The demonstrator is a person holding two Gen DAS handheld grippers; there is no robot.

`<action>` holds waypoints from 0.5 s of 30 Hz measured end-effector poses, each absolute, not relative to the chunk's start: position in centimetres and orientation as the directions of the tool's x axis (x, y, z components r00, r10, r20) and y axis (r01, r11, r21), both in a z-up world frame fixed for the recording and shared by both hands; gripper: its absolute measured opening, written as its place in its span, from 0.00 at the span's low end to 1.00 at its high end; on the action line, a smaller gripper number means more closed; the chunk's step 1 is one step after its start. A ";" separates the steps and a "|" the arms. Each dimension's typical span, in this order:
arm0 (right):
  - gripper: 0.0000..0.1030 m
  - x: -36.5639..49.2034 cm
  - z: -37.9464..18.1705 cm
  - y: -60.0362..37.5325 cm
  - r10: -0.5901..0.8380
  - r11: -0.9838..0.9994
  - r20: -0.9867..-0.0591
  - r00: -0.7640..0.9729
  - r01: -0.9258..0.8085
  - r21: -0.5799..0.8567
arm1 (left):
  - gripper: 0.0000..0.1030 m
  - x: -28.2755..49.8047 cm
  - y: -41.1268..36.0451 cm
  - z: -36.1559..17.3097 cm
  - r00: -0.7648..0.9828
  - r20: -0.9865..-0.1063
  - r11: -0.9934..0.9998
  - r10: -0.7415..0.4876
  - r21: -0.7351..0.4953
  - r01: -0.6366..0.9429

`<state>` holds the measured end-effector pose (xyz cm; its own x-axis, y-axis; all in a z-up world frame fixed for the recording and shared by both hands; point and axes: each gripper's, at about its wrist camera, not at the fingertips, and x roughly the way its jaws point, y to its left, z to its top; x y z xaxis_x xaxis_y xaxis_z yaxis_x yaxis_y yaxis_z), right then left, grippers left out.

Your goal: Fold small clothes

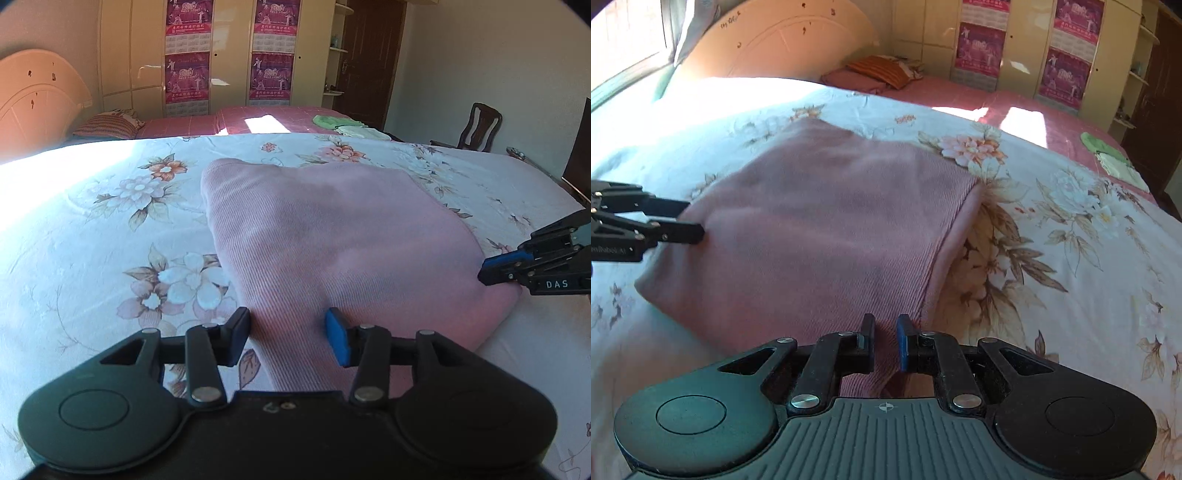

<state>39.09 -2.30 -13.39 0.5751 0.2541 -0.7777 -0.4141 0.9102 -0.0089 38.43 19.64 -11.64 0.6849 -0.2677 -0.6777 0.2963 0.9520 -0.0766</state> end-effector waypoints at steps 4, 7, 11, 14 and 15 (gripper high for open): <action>0.11 38.1 -13.7 -3.6 0.224 0.924 -0.786 0.577 -0.383 -0.018 | 0.44 37.0 19.8 -12.3 0.677 -0.691 0.956 -0.255 -0.075 0.283; 0.12 37.6 -13.7 -4.6 0.249 0.931 -0.791 0.560 -0.362 0.037 | 0.44 35.9 19.6 -12.6 0.667 -0.704 0.958 -0.242 -0.065 0.278; 0.12 37.1 -14.0 -4.3 0.255 0.937 -0.786 0.563 -0.344 0.058 | 0.44 34.5 19.3 -12.6 0.667 -0.714 0.965 -0.214 -0.047 0.258; 0.12 37.0 -14.3 -4.3 0.264 0.947 -0.779 0.569 -0.304 0.099 | 0.44 33.9 19.0 -12.6 0.667 -0.719 0.968 -0.197 -0.033 0.250; 0.12 37.0 -14.4 -4.4 0.266 0.950 -0.776 0.572 -0.290 0.112 | 0.44 33.9 18.9 -12.6 0.667 -0.720 0.969 -0.191 -0.027 0.247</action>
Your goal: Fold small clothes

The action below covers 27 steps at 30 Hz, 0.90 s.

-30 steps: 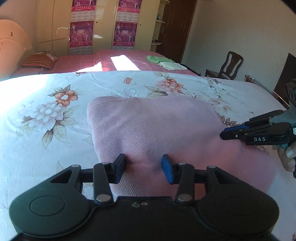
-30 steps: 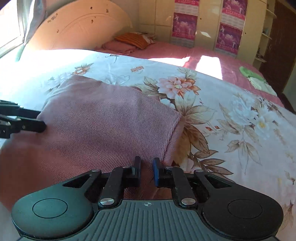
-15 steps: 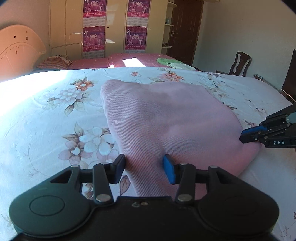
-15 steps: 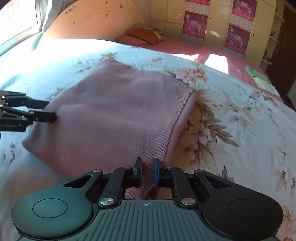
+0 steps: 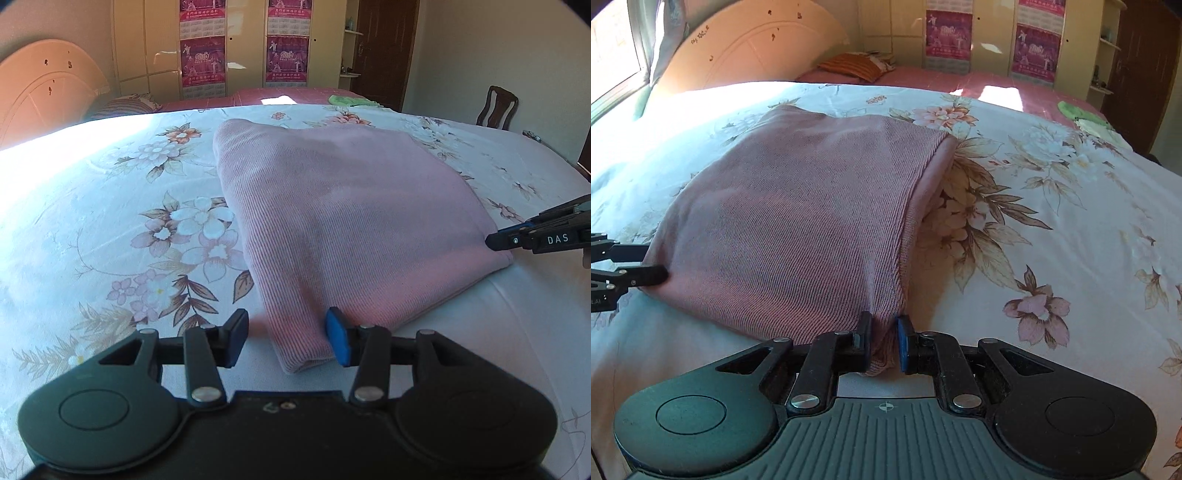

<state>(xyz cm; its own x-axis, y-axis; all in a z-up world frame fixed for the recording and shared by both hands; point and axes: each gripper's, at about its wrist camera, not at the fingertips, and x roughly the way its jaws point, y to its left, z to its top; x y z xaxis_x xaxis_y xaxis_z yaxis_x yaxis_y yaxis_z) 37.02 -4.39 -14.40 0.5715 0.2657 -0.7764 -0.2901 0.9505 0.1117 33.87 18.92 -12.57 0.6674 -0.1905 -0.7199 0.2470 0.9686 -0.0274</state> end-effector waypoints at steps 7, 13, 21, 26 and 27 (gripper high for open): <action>0.12 34.2 -12.5 -5.7 0.257 0.966 -0.729 0.635 -0.194 0.171 | 0.56 31.8 18.4 -11.5 0.694 -0.712 0.986 -0.110 0.012 0.169; 0.46 26.9 -10.7 -7.9 0.294 0.955 -0.695 0.656 -0.164 0.248 | 0.80 25.4 17.6 -10.4 0.714 -0.692 0.988 -0.107 0.004 0.152; 0.46 15.6 -6.5 -6.0 0.307 0.951 -0.654 0.691 -0.208 0.226 | 0.95 15.6 15.6 -5.2 0.779 -0.611 0.989 -0.143 -0.055 0.138; 0.85 10.1 -3.4 -4.5 0.272 0.962 -0.614 0.741 -0.223 0.157 | 1.00 10.9 14.8 -1.2 0.829 -0.545 0.992 -0.123 -0.072 0.100; 0.87 9.3 -2.8 -4.3 0.275 0.961 -0.604 0.748 -0.228 0.155 | 1.00 10.1 14.7 -0.5 0.839 -0.531 0.993 -0.117 -0.074 0.092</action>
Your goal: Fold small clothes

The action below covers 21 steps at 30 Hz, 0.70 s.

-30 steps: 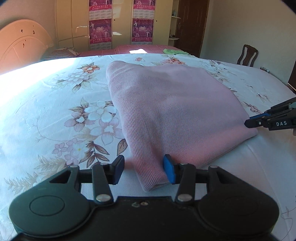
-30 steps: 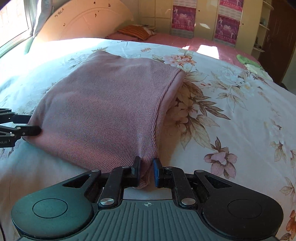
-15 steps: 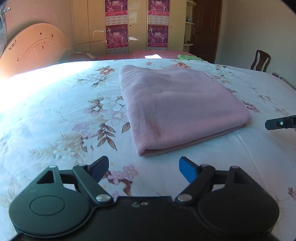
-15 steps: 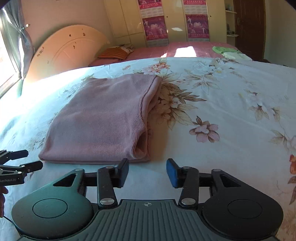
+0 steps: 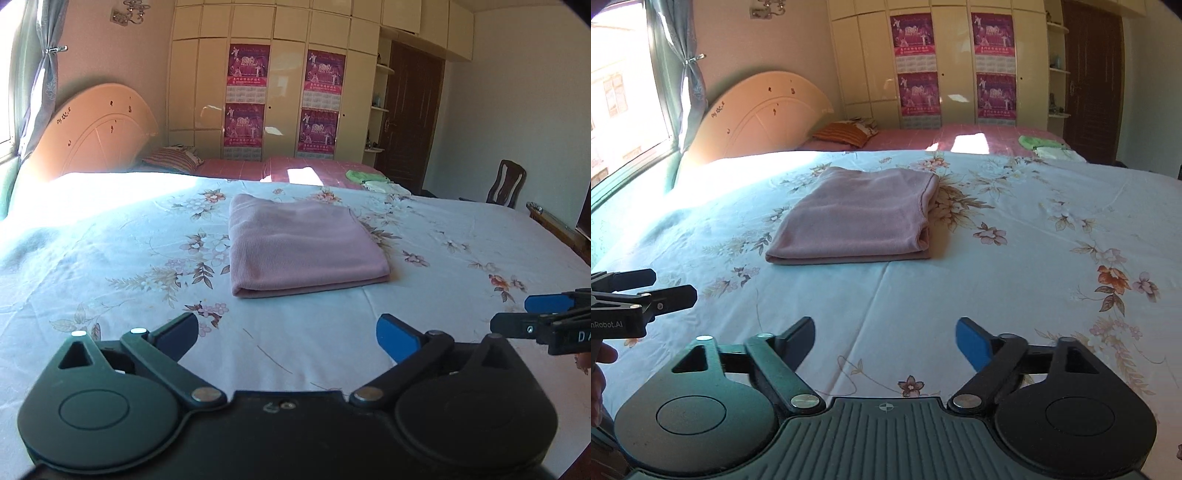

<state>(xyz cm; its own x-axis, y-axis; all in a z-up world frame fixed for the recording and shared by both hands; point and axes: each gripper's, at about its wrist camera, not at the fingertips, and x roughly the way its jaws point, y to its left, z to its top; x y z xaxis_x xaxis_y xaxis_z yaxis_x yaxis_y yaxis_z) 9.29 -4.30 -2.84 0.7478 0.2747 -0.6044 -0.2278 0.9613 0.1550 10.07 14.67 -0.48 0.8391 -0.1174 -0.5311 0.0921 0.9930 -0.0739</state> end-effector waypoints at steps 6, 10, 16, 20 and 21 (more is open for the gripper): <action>1.00 4.5 0.6 -4.0 0.261 0.965 -0.552 0.792 -0.214 0.149 | 1.00 5.8 13.8 2.8 0.889 -0.453 0.998 -0.068 -0.033 0.060; 1.00 2.5 1.8 -4.1 0.255 0.966 -0.523 0.813 -0.196 0.166 | 1.00 3.7 13.3 4.2 0.904 -0.419 0.997 -0.082 -0.021 0.081; 1.00 1.0 2.5 -3.9 0.257 0.966 -0.513 0.819 -0.200 0.165 | 1.00 2.2 12.2 5.0 0.906 -0.410 0.993 -0.108 0.003 0.120; 1.00 0.7 2.7 -3.8 0.266 0.964 -0.510 0.818 -0.213 0.162 | 1.00 1.8 11.9 5.1 0.910 -0.400 0.992 -0.105 0.016 0.122; 1.00 0.7 2.8 -3.8 0.268 0.963 -0.509 0.818 -0.214 0.163 | 1.00 1.8 11.9 5.1 0.910 -0.400 0.992 -0.107 0.013 0.123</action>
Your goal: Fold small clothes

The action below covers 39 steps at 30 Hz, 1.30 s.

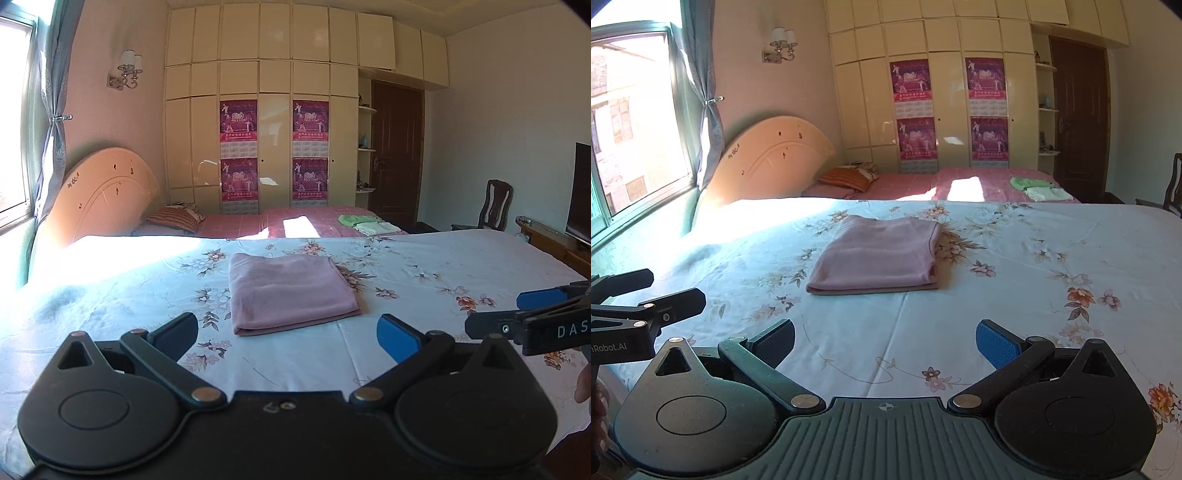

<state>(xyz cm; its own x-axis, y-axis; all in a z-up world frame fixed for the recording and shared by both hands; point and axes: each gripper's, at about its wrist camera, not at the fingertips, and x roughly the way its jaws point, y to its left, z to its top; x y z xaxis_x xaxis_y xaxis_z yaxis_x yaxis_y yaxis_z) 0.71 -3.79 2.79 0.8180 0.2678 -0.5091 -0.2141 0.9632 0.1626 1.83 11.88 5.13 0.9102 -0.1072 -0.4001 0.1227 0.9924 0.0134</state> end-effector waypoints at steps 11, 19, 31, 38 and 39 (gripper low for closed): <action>1.00 0.4 3.1 -4.2 0.268 0.963 -0.499 0.824 -0.217 0.158 | 1.00 1.6 11.9 5.0 0.910 -0.401 0.992 -0.105 0.020 0.123; 1.00 0.2 3.5 -4.7 0.275 0.961 -0.492 0.826 -0.222 0.164 | 1.00 2.0 11.8 4.8 0.908 -0.404 0.991 -0.108 0.025 0.129; 1.00 0.2 3.8 -4.7 0.285 0.959 -0.495 0.821 -0.236 0.159 | 1.00 1.9 12.0 4.7 0.904 -0.411 0.991 -0.114 0.019 0.133; 1.00 0.4 4.0 -4.8 0.293 0.956 -0.492 0.820 -0.235 0.178 | 1.00 1.8 12.3 4.5 0.907 -0.409 0.992 -0.102 0.020 0.121; 1.00 0.4 4.0 -4.8 0.295 0.955 -0.492 0.819 -0.237 0.179 | 1.00 1.7 12.4 4.5 0.907 -0.409 0.993 -0.104 0.016 0.121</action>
